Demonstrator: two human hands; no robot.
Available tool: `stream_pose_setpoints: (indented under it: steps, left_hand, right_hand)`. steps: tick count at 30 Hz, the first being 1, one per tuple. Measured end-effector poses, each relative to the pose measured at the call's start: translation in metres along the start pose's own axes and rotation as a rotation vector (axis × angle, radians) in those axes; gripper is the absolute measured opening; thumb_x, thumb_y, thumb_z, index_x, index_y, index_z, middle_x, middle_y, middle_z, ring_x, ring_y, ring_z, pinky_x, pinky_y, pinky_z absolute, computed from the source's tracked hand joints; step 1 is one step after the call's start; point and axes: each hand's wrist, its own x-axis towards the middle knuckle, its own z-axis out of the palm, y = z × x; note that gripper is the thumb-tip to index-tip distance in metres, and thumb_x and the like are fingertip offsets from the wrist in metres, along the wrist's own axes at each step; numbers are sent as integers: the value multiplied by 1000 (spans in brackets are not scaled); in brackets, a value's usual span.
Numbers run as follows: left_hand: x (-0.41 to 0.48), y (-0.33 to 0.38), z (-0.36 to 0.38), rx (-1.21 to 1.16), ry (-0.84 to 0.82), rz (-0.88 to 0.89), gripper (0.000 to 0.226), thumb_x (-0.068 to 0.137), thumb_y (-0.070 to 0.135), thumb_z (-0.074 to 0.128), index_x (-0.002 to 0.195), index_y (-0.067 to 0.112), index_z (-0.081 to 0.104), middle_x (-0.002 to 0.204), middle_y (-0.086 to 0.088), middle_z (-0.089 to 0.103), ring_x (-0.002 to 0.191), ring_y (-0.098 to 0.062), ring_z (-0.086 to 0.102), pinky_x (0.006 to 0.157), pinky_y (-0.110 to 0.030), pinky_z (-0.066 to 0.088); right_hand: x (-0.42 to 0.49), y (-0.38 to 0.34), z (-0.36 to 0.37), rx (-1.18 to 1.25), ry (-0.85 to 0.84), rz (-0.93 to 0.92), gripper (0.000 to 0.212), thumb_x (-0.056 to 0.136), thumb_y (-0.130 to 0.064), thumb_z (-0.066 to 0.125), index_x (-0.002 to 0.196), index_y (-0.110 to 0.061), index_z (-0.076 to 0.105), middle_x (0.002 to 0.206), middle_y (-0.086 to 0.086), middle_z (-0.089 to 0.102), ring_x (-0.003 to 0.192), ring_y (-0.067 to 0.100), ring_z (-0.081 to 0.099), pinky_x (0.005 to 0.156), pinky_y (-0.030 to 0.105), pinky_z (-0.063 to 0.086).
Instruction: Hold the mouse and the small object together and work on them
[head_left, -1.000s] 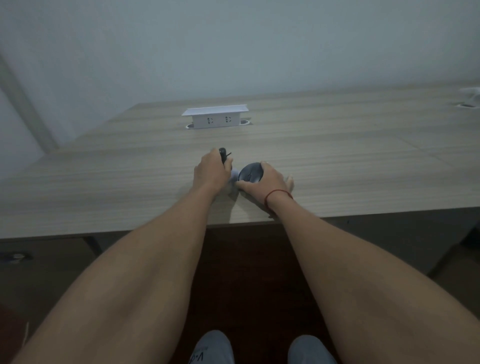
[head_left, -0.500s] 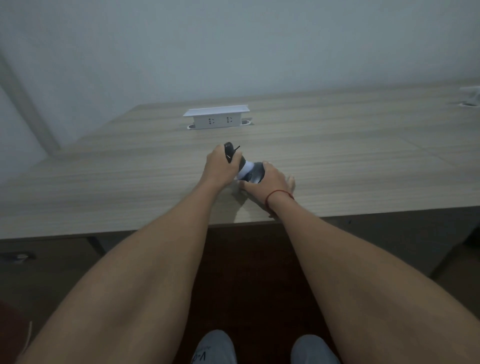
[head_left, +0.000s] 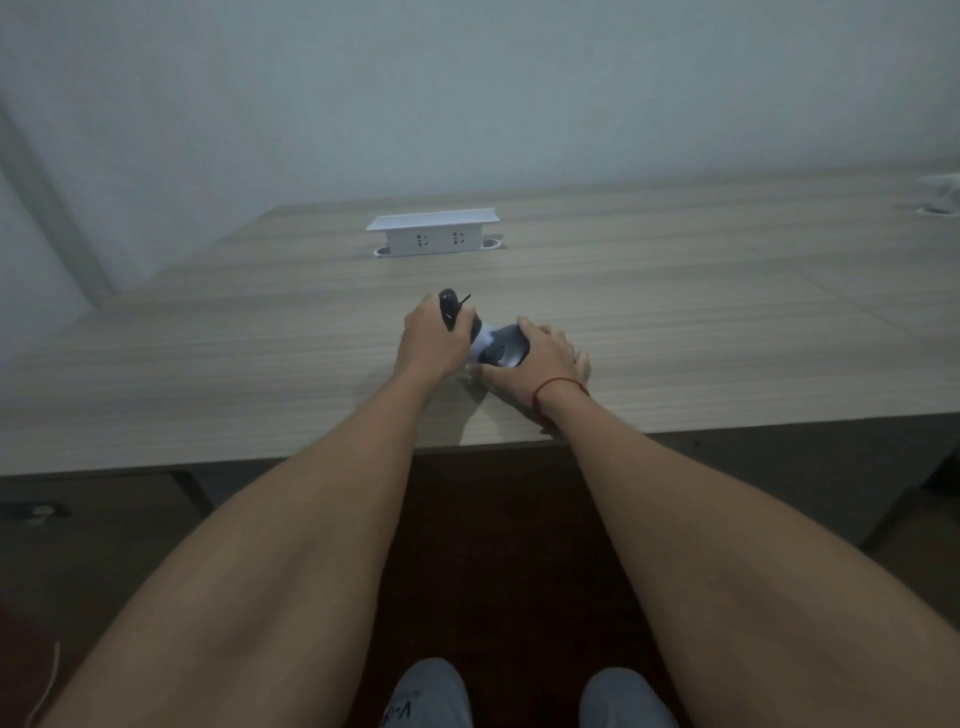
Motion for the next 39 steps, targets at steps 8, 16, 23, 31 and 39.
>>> stream_pose_setpoints:
  steps: [8,16,23,31,39]
  left_hand:
    - [-5,-5,8,-57,4,-5,30,91,36,56,105,9,56,100,-9,62,92,-26,62,83,-41,55]
    - [-5,-7,10,69,-71,-1,32,91,38,56,107,10,56,104,-10,64,96,-30,62,88,-45,53]
    - [4,8,9,144,-6,-2,33,93,39,52,107,10,55,103,-11,64,99,-32,61,88,-41,48]
    - [5,-8,3,127,-15,-59,36,94,41,51,110,9,55,107,-12,63,101,-32,60,93,-46,48]
    - [-1,-7,4,-4,13,-87,35,93,40,52,108,9,56,102,-8,61,98,-30,61,91,-45,52]
  right_hand:
    - [0,-3,-4,18,5,37,93,61,-66,66,140,-29,33,132,5,43,120,25,41,107,47,28]
    - [-1,-2,-10,178,-8,37,76,65,-43,76,131,-22,45,126,1,54,114,23,49,103,46,37]
    - [-4,-1,-14,246,-31,5,76,64,-34,79,131,-19,47,129,3,53,114,22,50,98,41,44]
    - [-5,-3,-11,238,-13,13,67,64,-38,75,125,-26,49,122,-1,52,109,20,49,97,45,43]
    - [-5,-3,-11,214,3,3,68,64,-40,75,125,-25,49,122,-2,53,109,19,49,97,43,43]
